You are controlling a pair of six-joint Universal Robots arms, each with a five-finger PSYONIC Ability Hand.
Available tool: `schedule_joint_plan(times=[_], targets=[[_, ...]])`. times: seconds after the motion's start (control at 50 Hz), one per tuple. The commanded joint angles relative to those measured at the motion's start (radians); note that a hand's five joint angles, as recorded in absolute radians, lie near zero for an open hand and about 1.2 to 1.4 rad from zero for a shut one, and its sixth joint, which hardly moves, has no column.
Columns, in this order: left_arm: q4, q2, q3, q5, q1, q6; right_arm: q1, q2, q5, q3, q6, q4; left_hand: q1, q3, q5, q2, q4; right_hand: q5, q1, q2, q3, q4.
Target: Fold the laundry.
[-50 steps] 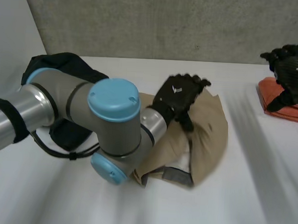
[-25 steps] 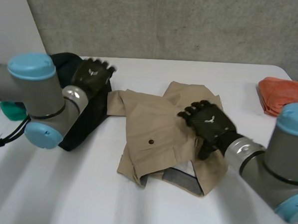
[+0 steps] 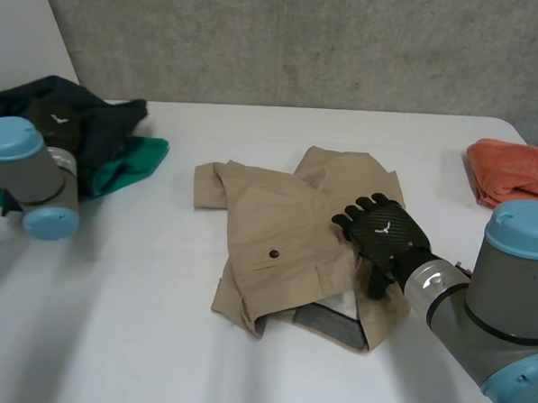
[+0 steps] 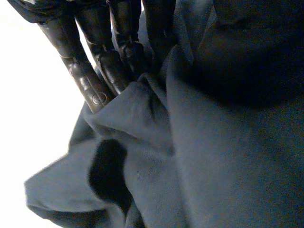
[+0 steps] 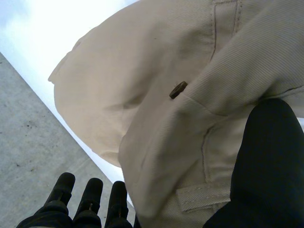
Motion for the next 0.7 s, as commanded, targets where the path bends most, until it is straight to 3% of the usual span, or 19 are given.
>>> schedule_joint_plan(times=[0.02, 0.06, 0.14, 0.34, 0.44, 0.56, 0.7], targets=[[0.029, 0.019, -0.053, -0.014, 0.022, 0.063, 0.0, -0.041, 0.005, 0.006, 0.01, 0.001, 0.258, 0.235, 0.242, 0.198, 0.195, -0.048, -0.044, -0.035, -0.033, -0.032], [0.029, 0.055, -0.107, -0.01, 0.004, 0.026, -0.001, -0.063, 0.01, 0.012, 0.014, 0.006, 0.258, 0.235, 0.242, 0.198, 0.195, -0.048, -0.044, -0.035, -0.033, -0.032], [0.029, 0.155, -0.21, 0.035, -0.035, -0.053, -0.023, -0.109, 0.019, 0.017, 0.016, 0.015, -0.597, -0.62, -0.612, -0.657, -0.659, -0.048, -0.044, -0.035, -0.033, -0.032], [0.017, 0.413, -0.474, 0.17, -0.122, -0.112, -0.096, -0.246, 0.019, 0.044, 0.031, 0.162, -0.845, -0.869, -0.861, -0.905, -0.908, -0.048, -0.044, -0.035, -0.033, -0.032], [0.015, 0.464, -0.552, 0.269, -0.214, -0.113, -0.116, -0.315, 0.01, 0.067, 0.056, 0.23, -0.898, -0.921, -0.914, -0.958, -0.961, -0.048, -0.044, -0.035, -0.033, -0.032], [0.017, 0.419, -0.541, 0.331, -0.305, -0.107, -0.113, -0.332, -0.001, 0.098, 0.096, 0.222, -0.913, -0.936, -0.929, -0.973, -0.976, -0.048, -0.044, -0.035, -0.033, -0.032], [-0.024, 0.179, -0.351, 0.366, -0.415, -0.098, -0.069, -0.312, 0.007, 0.159, 0.169, 0.088, -0.916, -0.939, -0.932, -0.976, -0.979, -0.048, -0.044, -0.035, -0.033, -0.032]])
